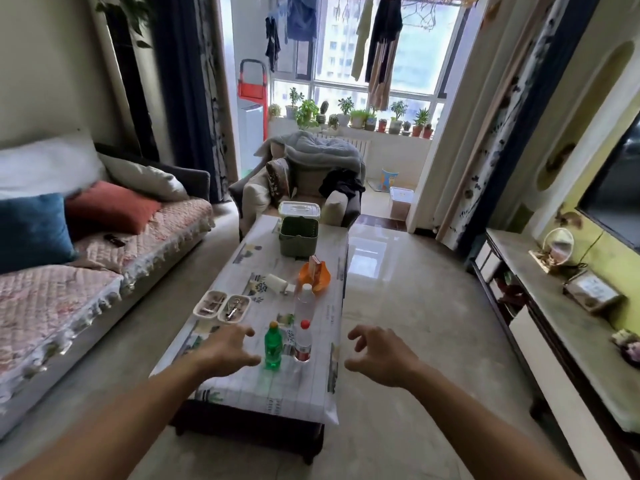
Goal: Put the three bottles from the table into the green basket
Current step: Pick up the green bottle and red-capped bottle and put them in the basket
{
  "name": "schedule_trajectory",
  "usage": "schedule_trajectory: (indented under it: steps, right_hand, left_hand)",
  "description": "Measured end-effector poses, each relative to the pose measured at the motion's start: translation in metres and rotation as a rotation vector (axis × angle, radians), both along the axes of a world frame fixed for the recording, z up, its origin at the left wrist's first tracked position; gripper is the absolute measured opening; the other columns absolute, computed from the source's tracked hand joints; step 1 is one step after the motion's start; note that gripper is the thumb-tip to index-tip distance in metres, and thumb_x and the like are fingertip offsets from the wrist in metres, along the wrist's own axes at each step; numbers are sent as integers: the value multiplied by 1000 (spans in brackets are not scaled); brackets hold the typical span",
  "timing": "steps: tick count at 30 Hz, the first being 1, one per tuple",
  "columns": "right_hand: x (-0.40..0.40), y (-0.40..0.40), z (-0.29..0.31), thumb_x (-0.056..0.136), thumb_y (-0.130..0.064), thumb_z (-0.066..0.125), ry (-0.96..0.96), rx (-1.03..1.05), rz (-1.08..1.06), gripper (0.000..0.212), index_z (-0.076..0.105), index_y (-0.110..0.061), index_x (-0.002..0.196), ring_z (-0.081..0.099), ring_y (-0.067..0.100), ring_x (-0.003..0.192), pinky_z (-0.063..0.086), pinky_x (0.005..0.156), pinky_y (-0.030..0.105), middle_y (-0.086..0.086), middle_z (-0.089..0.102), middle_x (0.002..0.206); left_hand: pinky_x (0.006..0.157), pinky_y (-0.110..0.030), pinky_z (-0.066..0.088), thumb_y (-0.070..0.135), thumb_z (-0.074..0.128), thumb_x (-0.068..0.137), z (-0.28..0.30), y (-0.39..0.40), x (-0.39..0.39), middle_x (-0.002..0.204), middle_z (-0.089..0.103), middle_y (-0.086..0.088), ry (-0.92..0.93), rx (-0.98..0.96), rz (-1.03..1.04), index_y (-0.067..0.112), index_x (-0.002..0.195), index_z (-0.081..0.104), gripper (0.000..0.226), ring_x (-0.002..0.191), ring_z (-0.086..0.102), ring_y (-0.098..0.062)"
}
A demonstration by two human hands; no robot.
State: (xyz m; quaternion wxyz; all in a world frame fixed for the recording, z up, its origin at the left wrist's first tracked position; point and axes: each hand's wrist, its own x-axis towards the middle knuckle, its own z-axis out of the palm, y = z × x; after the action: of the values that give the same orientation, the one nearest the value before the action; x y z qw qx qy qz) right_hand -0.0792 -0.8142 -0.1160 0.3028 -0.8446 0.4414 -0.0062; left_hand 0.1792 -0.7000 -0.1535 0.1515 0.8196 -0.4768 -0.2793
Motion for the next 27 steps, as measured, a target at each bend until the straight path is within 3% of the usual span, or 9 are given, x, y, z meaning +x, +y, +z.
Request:
schedule_trajectory:
  steps: [5,8,15,19,27]
  right_hand:
    - [19,-87,-41,81,-33,76,9,46,86,55,52,-21,129,60,12,94,48,69,18,1,63,117]
    - [29,-142,-65,80,-33,77,23,76,140,57,52,-22,129,60,13,96,53,79,25,-2,62,114]
    - [67,-220,-118,76,-33,79,98,159,233,64,50,-22,132,59,15,104,54,92,36,0,61,120]
    - [96,-243,-163,74,-31,82,118,264,226,74,45,-22,137,57,13,103,53,91,32,2,57,127]
    - [166,-269,-247,67,-25,87,104,336,89,88,37,-29,140,54,20,116,53,94,37,1,52,134]
  left_hand:
    - [84,-28,44,36,76,74,-34,-58,8,129,56,-14,43,23,104,12,133,48,70,106,57,-22]
    - [80,-28,44,36,78,71,-57,-90,7,128,59,-12,66,33,193,15,132,48,72,108,58,-21]
    - [92,-35,50,34,81,66,-95,-137,10,131,57,-14,153,73,394,16,136,43,82,110,59,-24]
    - [103,-37,43,45,83,60,-124,-163,30,145,44,-6,165,80,414,18,142,32,100,127,47,-23]
    - [107,-44,40,36,87,59,-199,-214,90,151,34,-7,268,57,422,24,147,19,112,134,39,-27]
